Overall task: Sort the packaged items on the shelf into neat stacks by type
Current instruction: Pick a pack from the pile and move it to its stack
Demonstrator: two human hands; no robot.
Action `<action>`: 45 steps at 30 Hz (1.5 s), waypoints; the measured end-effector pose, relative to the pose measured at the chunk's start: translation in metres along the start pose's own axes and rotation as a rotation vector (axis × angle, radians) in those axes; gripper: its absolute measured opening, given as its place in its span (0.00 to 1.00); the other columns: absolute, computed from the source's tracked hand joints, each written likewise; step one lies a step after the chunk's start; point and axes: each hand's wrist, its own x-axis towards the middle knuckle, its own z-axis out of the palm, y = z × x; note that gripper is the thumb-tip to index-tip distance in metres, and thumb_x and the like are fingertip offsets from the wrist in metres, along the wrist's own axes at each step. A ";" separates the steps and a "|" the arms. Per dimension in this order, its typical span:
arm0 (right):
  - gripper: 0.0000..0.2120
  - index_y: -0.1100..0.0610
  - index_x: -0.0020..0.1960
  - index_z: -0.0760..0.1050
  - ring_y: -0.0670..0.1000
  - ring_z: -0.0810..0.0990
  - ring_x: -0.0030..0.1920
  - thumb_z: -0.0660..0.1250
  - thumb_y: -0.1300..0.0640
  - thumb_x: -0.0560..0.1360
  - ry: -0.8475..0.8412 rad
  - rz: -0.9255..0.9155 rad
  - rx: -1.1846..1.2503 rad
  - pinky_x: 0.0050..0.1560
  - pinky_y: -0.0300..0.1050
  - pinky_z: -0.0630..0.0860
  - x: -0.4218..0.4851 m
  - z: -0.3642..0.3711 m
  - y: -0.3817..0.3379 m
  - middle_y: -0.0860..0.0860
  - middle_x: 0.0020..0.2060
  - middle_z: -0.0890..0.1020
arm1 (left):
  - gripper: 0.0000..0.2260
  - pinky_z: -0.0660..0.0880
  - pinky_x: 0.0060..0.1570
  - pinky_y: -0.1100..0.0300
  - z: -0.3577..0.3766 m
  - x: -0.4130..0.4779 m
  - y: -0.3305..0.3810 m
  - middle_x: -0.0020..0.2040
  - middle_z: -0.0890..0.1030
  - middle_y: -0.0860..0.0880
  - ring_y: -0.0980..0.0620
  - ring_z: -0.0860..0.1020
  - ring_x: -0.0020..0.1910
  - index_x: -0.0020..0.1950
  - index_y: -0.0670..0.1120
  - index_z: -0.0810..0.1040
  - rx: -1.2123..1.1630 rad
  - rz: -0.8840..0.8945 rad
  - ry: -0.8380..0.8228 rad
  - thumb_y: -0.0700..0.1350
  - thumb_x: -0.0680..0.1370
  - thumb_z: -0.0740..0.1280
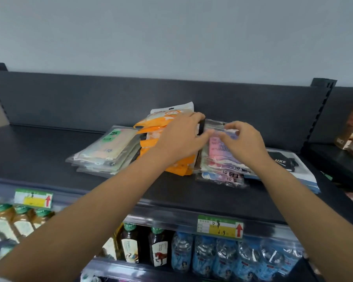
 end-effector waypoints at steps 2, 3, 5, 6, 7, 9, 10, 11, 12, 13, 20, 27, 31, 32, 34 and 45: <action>0.21 0.56 0.65 0.74 0.53 0.74 0.63 0.66 0.46 0.76 0.010 -0.080 -0.067 0.61 0.46 0.70 0.005 0.002 -0.016 0.52 0.62 0.77 | 0.24 0.66 0.63 0.57 -0.015 -0.001 -0.008 0.68 0.74 0.48 0.49 0.70 0.67 0.69 0.45 0.72 0.036 -0.012 0.041 0.58 0.79 0.62; 0.22 0.56 0.65 0.74 0.55 0.74 0.64 0.65 0.45 0.76 0.018 -0.122 -0.107 0.62 0.49 0.71 0.007 0.003 -0.024 0.52 0.62 0.77 | 0.24 0.66 0.63 0.56 -0.021 -0.002 -0.012 0.68 0.74 0.49 0.49 0.70 0.67 0.69 0.46 0.72 0.058 -0.017 0.057 0.58 0.79 0.62; 0.23 0.56 0.67 0.72 0.57 0.72 0.64 0.64 0.45 0.76 0.032 -0.186 -0.184 0.63 0.52 0.71 0.010 0.004 -0.039 0.54 0.63 0.76 | 0.23 0.67 0.62 0.55 -0.035 -0.005 -0.019 0.68 0.74 0.50 0.48 0.70 0.67 0.69 0.47 0.72 0.113 -0.043 0.076 0.58 0.79 0.62; 0.24 0.57 0.67 0.72 0.58 0.72 0.64 0.64 0.45 0.77 0.037 -0.211 -0.219 0.62 0.52 0.71 0.011 0.005 -0.046 0.55 0.64 0.76 | 0.23 0.67 0.61 0.55 -0.041 -0.007 -0.023 0.68 0.74 0.50 0.48 0.70 0.67 0.69 0.47 0.72 0.145 -0.061 0.079 0.58 0.79 0.61; 0.24 0.57 0.67 0.72 0.59 0.72 0.64 0.63 0.45 0.77 0.039 -0.232 -0.247 0.62 0.53 0.71 0.012 0.006 -0.053 0.55 0.64 0.76 | 0.24 0.68 0.61 0.54 -0.046 -0.009 -0.028 0.68 0.74 0.50 0.48 0.70 0.67 0.69 0.47 0.72 0.179 -0.082 0.079 0.59 0.79 0.61; 0.24 0.57 0.67 0.72 0.59 0.73 0.62 0.63 0.45 0.76 0.031 -0.270 -0.266 0.61 0.54 0.71 0.012 0.012 -0.067 0.56 0.62 0.76 | 0.25 0.68 0.61 0.53 -0.057 -0.015 -0.041 0.68 0.74 0.50 0.48 0.69 0.67 0.70 0.47 0.71 0.243 -0.133 0.066 0.60 0.79 0.60; 0.23 0.57 0.66 0.73 0.59 0.73 0.61 0.64 0.45 0.76 0.020 -0.291 -0.265 0.60 0.53 0.71 0.011 0.017 -0.073 0.56 0.62 0.77 | 0.25 0.68 0.61 0.52 -0.062 -0.018 -0.048 0.68 0.73 0.49 0.48 0.69 0.67 0.70 0.47 0.71 0.265 -0.166 0.059 0.61 0.79 0.60; 0.22 0.57 0.66 0.73 0.59 0.73 0.61 0.64 0.46 0.76 0.009 -0.311 -0.264 0.59 0.53 0.71 0.009 0.022 -0.080 0.56 0.62 0.77 | 0.26 0.68 0.61 0.52 -0.066 -0.023 -0.057 0.68 0.73 0.49 0.47 0.69 0.67 0.70 0.47 0.70 0.281 -0.198 0.054 0.61 0.78 0.60; 0.22 0.56 0.65 0.73 0.59 0.73 0.60 0.63 0.46 0.76 0.000 -0.330 -0.262 0.59 0.52 0.71 0.006 0.029 -0.087 0.55 0.61 0.76 | 0.26 0.68 0.61 0.51 -0.070 -0.028 -0.066 0.69 0.73 0.49 0.47 0.68 0.67 0.71 0.47 0.70 0.298 -0.225 0.050 0.61 0.78 0.59; 0.22 0.56 0.65 0.73 0.58 0.73 0.61 0.63 0.46 0.76 -0.009 -0.348 -0.257 0.59 0.51 0.71 0.003 0.035 -0.094 0.55 0.61 0.76 | 0.27 0.68 0.61 0.51 -0.072 -0.034 -0.075 0.69 0.73 0.48 0.46 0.68 0.68 0.71 0.46 0.70 0.319 -0.249 0.044 0.62 0.78 0.59; 0.16 0.56 0.58 0.76 0.57 0.77 0.56 0.63 0.47 0.76 -0.060 -0.341 -0.212 0.50 0.48 0.73 -0.028 0.093 -0.147 0.54 0.54 0.80 | 0.27 0.70 0.59 0.50 -0.078 -0.073 -0.161 0.66 0.75 0.46 0.43 0.70 0.64 0.69 0.45 0.70 0.426 -0.349 -0.089 0.63 0.77 0.59; 0.23 0.59 0.57 0.75 0.56 0.80 0.49 0.60 0.40 0.77 -0.194 -0.001 -0.309 0.43 0.48 0.77 -0.038 0.182 -0.184 0.55 0.50 0.81 | 0.29 0.70 0.56 0.49 -0.068 -0.088 -0.252 0.64 0.74 0.43 0.41 0.71 0.63 0.68 0.44 0.69 0.284 -0.391 -0.308 0.64 0.77 0.58; 0.25 0.61 0.58 0.73 0.58 0.79 0.52 0.56 0.39 0.79 -0.191 0.136 -0.315 0.43 0.48 0.73 -0.038 0.217 -0.198 0.58 0.51 0.81 | 0.27 0.71 0.49 0.53 -0.059 -0.083 -0.276 0.60 0.77 0.42 0.42 0.76 0.57 0.64 0.41 0.70 -0.084 -0.487 -0.376 0.62 0.76 0.63; 0.26 0.62 0.59 0.72 0.59 0.79 0.53 0.56 0.40 0.79 -0.185 0.155 -0.314 0.45 0.48 0.73 -0.037 0.222 -0.200 0.59 0.53 0.80 | 0.28 0.73 0.50 0.53 -0.057 -0.082 -0.279 0.60 0.77 0.43 0.43 0.76 0.57 0.63 0.41 0.70 -0.161 -0.522 -0.380 0.62 0.75 0.65; 0.26 0.63 0.61 0.70 0.60 0.78 0.55 0.57 0.41 0.79 -0.176 0.199 -0.288 0.45 0.47 0.71 -0.036 0.231 -0.203 0.60 0.55 0.79 | 0.29 0.74 0.53 0.51 -0.055 -0.078 -0.284 0.61 0.76 0.44 0.43 0.76 0.57 0.64 0.41 0.70 -0.266 -0.571 -0.371 0.61 0.73 0.68; 0.30 0.59 0.65 0.67 0.58 0.77 0.57 0.70 0.45 0.70 -0.192 0.356 0.095 0.55 0.54 0.77 -0.018 0.259 -0.218 0.56 0.59 0.76 | 0.21 0.69 0.33 0.59 -0.063 -0.078 -0.307 0.47 0.76 0.51 0.51 0.76 0.45 0.55 0.45 0.71 -0.539 -0.712 -0.284 0.52 0.70 0.74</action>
